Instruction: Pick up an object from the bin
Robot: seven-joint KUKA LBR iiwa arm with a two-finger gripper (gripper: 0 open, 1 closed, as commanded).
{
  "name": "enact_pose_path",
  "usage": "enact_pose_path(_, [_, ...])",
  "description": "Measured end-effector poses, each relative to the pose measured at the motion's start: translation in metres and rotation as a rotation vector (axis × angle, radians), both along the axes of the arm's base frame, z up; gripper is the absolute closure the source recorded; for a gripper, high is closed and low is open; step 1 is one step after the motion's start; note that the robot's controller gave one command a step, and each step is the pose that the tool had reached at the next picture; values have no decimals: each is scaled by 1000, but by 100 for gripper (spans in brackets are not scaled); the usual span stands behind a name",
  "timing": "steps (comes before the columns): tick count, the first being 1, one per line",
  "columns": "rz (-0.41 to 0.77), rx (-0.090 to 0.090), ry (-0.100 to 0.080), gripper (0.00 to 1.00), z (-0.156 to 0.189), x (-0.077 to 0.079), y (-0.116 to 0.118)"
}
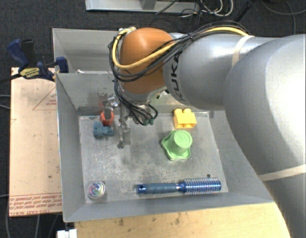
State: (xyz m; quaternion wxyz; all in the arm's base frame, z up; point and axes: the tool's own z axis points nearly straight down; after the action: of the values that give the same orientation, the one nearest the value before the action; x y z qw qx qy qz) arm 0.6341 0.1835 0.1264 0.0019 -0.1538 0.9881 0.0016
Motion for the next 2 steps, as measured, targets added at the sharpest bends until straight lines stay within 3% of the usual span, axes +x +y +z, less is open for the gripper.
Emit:
enact_pose_path(1, [-17, 4, -10, 0, -49, 18, 5])
enact_pose_path(2, [331, -2, -3, 0, -51, 23, 30])
